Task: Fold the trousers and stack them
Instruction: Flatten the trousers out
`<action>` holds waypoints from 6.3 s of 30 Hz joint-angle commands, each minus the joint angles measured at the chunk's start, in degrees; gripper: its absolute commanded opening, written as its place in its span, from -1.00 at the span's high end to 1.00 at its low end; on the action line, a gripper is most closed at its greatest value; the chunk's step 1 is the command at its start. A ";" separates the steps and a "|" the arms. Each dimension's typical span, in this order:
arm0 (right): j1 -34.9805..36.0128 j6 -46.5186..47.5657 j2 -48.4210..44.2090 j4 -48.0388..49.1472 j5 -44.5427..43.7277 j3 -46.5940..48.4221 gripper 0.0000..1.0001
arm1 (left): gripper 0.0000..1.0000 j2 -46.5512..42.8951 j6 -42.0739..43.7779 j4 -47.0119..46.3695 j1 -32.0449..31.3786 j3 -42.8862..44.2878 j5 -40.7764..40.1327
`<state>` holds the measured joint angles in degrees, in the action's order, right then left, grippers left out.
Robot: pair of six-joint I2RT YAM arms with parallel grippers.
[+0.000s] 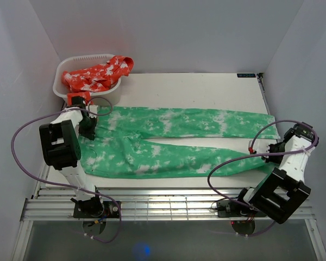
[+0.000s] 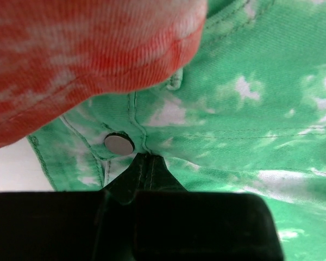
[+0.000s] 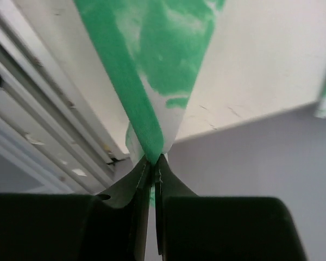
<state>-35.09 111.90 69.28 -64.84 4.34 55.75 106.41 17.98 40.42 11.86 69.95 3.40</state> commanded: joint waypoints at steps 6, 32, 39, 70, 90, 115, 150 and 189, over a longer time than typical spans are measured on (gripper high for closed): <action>-3.66 15.89 -10.46 6.88 -7.06 -17.49 0.84 | 0.86 5.12 1.27 -3.34 1.06 3.43 -1.47; -3.58 -17.76 14.58 -4.00 11.04 13.00 -0.45 | -0.69 -25.47 17.36 14.60 1.85 -15.28 8.82; -1.30 -20.93 8.87 21.05 5.86 -6.60 -0.47 | -0.64 -21.86 16.48 10.38 2.38 -19.06 5.48; 11.35 -38.14 11.66 17.99 19.66 11.39 -0.34 | -0.61 -26.35 25.11 20.67 13.46 -0.81 25.16; 22.88 -52.49 21.78 24.32 13.33 12.72 -0.27 | -0.90 -4.39 -4.36 -0.08 21.26 17.77 32.09; 22.96 -50.20 20.02 23.09 11.31 11.84 -0.23 | 1.00 -2.87 -16.45 -15.00 25.76 23.64 71.57; 35.09 -57.49 35.23 31.71 3.40 5.70 0.03 | -0.37 -25.90 -1.98 -15.99 20.58 -2.70 44.85; 22.00 -42.99 1.82 11.47 -0.29 -17.77 0.12 | -0.11 -31.18 6.20 -5.53 1.34 -17.12 41.17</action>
<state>-12.45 65.47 70.83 -55.40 6.28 40.23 74.22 26.96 32.03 16.05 56.25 41.89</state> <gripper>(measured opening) 0.444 0.563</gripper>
